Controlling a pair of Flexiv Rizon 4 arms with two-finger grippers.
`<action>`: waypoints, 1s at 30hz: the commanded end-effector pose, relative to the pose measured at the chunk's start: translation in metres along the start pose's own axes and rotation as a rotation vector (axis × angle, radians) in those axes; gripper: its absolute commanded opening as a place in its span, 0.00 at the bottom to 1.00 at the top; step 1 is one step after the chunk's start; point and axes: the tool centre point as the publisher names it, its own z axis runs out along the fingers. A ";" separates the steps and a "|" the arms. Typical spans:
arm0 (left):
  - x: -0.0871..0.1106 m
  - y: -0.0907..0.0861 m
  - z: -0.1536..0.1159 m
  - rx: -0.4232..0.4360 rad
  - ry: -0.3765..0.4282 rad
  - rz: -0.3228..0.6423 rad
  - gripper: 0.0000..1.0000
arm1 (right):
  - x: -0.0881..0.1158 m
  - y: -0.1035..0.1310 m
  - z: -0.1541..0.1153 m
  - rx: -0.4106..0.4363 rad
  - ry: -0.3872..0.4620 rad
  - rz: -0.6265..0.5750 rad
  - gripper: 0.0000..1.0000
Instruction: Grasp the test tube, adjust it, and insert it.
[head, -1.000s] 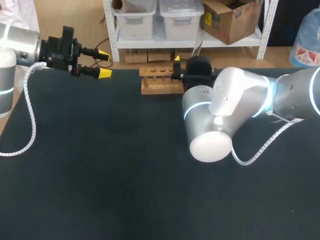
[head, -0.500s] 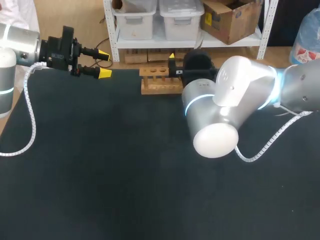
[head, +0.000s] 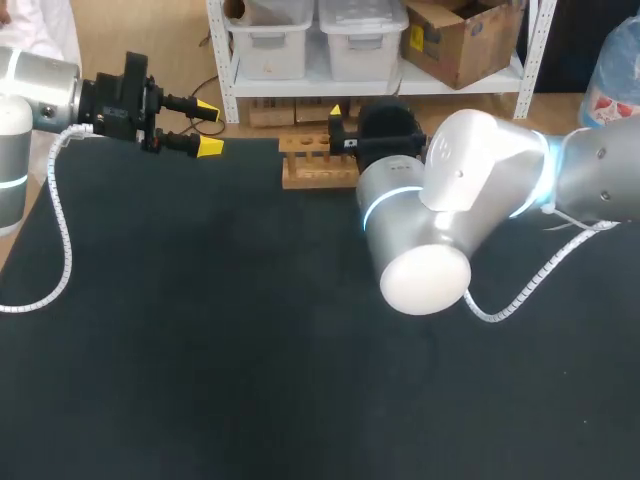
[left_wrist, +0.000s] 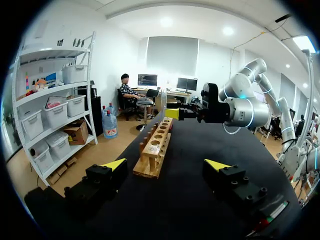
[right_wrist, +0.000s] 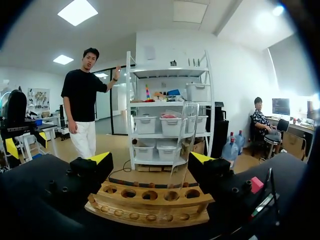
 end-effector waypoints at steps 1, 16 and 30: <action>0.001 -0.003 0.000 -0.006 -0.003 0.003 1.00 | 0.000 -0.001 0.002 -0.488 -0.003 0.001 1.00; 0.001 -0.003 0.000 -0.006 -0.003 0.003 1.00 | -0.004 0.000 -0.005 -0.454 0.004 -0.011 1.00; 0.001 -0.003 0.000 -0.006 -0.003 0.003 1.00 | -0.010 -0.012 -0.044 -0.599 0.027 0.041 1.00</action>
